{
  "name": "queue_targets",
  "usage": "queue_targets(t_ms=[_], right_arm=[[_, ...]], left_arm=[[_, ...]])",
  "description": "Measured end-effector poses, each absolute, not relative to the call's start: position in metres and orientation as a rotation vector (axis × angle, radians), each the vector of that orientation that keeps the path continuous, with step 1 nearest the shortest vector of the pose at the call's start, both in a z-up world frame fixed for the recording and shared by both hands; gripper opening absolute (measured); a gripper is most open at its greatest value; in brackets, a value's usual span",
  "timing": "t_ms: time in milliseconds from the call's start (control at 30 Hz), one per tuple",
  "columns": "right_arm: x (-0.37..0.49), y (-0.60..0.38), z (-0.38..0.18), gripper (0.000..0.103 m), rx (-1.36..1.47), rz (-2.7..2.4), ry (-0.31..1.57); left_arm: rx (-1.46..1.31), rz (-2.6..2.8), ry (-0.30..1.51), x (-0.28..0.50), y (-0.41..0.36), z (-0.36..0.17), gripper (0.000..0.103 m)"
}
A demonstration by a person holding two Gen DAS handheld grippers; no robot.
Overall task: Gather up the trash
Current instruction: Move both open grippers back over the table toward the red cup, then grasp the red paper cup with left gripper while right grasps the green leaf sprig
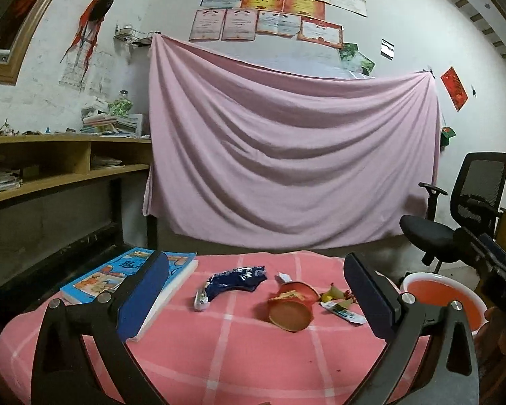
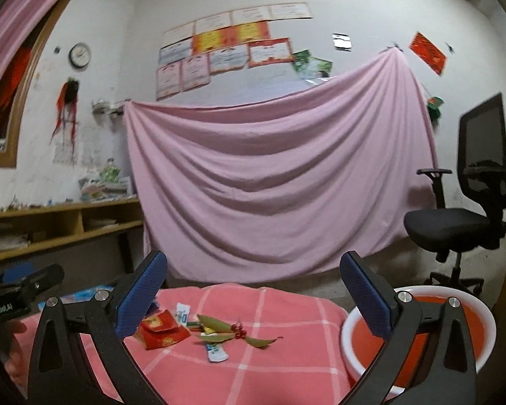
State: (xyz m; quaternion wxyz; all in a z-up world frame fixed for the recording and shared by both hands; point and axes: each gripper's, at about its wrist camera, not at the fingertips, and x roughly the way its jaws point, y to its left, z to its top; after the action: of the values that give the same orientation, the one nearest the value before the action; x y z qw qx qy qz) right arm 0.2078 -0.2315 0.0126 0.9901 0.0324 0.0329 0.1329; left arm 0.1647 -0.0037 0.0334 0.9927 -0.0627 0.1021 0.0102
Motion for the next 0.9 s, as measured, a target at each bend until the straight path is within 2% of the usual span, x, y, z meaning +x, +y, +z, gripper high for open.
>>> queue_targets(t_ms=[467,700,800,867,900], right_arm=[[0.258,-0.211,0.006,0.103,-0.038,0.226,0.083],[0.313,-0.203,-0.015,0.102,-0.031,0.287,0.342],[0.329,-0.209,-0.024,0.098,0.017,0.300,0.455],[0.337,-0.210,-0.029,0.084,0.031,0.304,0.513],[0.340,-0.209,-0.031,0.080,0.031,0.310,0.544]], left_arm=[[-0.126,0.003,0.226,0.217,0.006,0.024,0.102],[-0.125,-0.039,0.446,0.250,0.003,0.004,0.102],[-0.154,-0.058,0.506,0.258,0.004,-0.002,0.102],[-0.171,-0.074,0.556,0.266,0.002,-0.007,0.101],[-0.180,-0.082,0.575,0.268,0.001,-0.010,0.101]])
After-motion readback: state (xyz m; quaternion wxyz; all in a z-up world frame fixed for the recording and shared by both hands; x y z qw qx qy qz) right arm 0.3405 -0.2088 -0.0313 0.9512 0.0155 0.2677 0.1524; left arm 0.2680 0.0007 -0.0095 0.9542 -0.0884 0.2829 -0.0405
